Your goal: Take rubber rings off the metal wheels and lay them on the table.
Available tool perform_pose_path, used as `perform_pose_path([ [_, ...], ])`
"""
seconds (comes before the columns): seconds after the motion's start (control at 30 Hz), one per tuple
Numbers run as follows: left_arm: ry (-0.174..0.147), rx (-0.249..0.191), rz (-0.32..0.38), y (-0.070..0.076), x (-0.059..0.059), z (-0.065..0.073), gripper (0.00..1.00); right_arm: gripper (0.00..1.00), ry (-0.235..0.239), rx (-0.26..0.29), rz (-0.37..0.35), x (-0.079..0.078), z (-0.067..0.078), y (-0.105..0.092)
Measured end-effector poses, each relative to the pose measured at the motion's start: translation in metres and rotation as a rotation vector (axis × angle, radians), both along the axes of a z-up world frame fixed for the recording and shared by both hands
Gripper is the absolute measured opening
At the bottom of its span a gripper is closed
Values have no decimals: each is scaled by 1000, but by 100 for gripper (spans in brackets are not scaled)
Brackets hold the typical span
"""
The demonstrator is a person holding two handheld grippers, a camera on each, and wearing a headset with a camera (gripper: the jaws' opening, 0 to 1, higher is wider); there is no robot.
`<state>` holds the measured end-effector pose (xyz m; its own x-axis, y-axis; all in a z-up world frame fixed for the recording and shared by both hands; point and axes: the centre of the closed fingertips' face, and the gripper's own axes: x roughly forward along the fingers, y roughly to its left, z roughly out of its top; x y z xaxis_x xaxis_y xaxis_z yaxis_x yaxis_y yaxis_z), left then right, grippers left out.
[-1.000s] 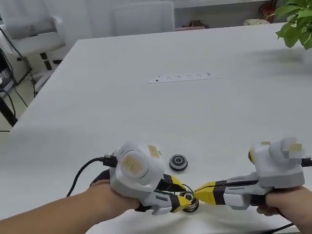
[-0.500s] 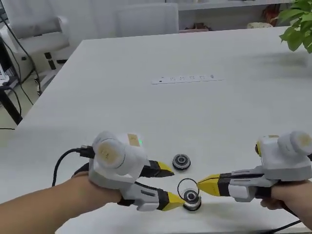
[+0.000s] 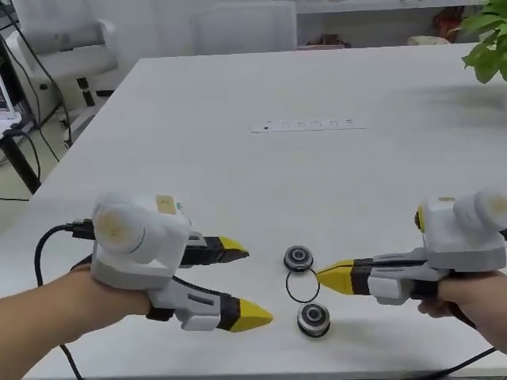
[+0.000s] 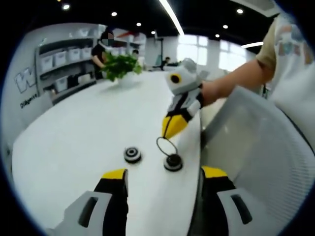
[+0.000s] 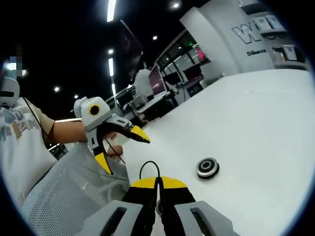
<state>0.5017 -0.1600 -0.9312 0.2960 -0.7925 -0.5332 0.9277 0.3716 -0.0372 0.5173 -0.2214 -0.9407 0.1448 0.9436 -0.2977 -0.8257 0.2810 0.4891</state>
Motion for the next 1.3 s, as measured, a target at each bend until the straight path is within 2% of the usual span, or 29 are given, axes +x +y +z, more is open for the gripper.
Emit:
perform_pose_path([
  [0.13,12,-2,29,11,1,-2,63,0,-11,-12,14,5,2,4],
  [0.3,11,-10,55,23,2,0,68,0,-19,-32,30,12,2,10],
  [0.57,14,-12,88,37,2,3,75,0,-24,-84,83,13,-8,27],
  [0.73,16,-15,106,43,2,2,76,0,-26,-126,115,13,-16,35],
  [0.93,24,1,116,48,-1,-5,79,0,-27,-168,143,13,-26,45],
  [1.1,28,0,126,50,-1,-7,79,0,-41,-229,185,8,-40,53],
  [1.3,33,8,137,55,0,-10,79,0,-55,-288,187,11,-53,59],
])
